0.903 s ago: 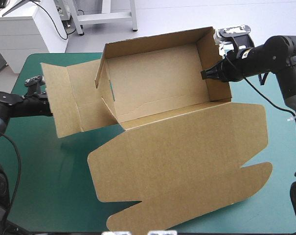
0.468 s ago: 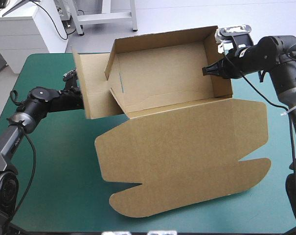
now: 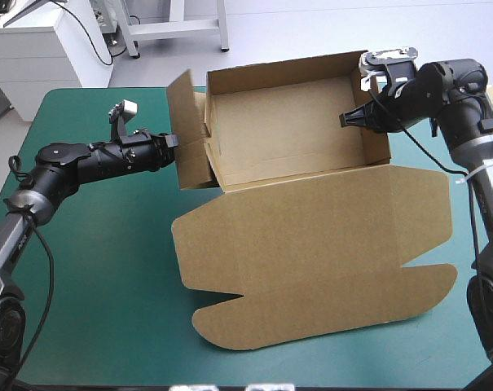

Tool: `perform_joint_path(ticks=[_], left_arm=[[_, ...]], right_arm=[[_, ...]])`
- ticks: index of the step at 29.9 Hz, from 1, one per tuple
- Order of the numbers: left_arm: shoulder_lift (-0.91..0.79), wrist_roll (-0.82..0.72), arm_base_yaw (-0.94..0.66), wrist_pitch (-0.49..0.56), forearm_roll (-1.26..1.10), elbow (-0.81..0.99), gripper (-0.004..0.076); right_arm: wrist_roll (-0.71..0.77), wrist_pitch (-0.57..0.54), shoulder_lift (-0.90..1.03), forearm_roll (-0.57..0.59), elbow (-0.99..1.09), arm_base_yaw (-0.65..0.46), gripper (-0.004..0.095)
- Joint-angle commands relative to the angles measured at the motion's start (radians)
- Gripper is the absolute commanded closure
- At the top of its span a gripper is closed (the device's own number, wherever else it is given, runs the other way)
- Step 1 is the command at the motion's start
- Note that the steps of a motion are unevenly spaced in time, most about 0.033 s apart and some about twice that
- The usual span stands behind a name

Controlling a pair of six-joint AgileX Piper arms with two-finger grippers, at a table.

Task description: Fold the box

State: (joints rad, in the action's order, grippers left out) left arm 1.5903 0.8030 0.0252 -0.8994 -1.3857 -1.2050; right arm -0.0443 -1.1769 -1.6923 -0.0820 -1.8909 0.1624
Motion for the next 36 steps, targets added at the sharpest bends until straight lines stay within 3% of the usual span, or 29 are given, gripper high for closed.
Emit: perform_joint_path(ticks=[1, 8, 10, 16, 18, 22, 28, 32, 36], left_arm=[[-0.044, 0.017, 0.008, -0.076, -0.103, -0.039, 0.0731], [-0.044, 0.072, 0.008, -0.093, -0.141, -0.039, 0.0686], [-0.044, 0.105, 0.008, -0.116, -0.13, -0.039, 0.0602], [-0.044, 0.141, 0.008, -0.189, -0.149, -0.039, 0.0231], [-0.044, 0.139, 0.008, -0.206, -0.171, -0.039, 0.0169], [-0.044, 0.139, 0.008, -0.266, -0.206, -0.039, 0.0163], [-0.044, 0.139, 0.008, -0.27, -0.202, -0.039, 0.0163], [-0.044, 0.139, 0.008, -0.232, -0.214, -0.039, 0.0163], [-0.026, 0.139, 0.008, -0.158, -0.264, -0.039, 0.0178]], right_arm=[[0.01, 0.058, 0.04, -0.018, -0.03, -0.007, 0.0927], [0.01, 0.056, 0.036, -0.018, -0.03, -0.007, 0.0927], [0.01, 0.06, 0.036, -0.018, -0.03, -0.007, 0.0927], [0.015, 0.07, 0.036, -0.016, -0.03, -0.003, 0.0927], [0.015, 0.077, 0.036, -0.016, -0.03, -0.003, 0.0927], [0.044, 0.085, 0.036, -0.01, -0.03, -0.003, 0.0927], [0.044, 0.087, 0.036, -0.01, -0.03, -0.003, 0.0925], [0.038, 0.087, 0.036, 0.005, -0.03, 0.012, 0.0923], [0.085, 0.103, 0.036, 0.122, -0.03, 0.085, 0.0921]])
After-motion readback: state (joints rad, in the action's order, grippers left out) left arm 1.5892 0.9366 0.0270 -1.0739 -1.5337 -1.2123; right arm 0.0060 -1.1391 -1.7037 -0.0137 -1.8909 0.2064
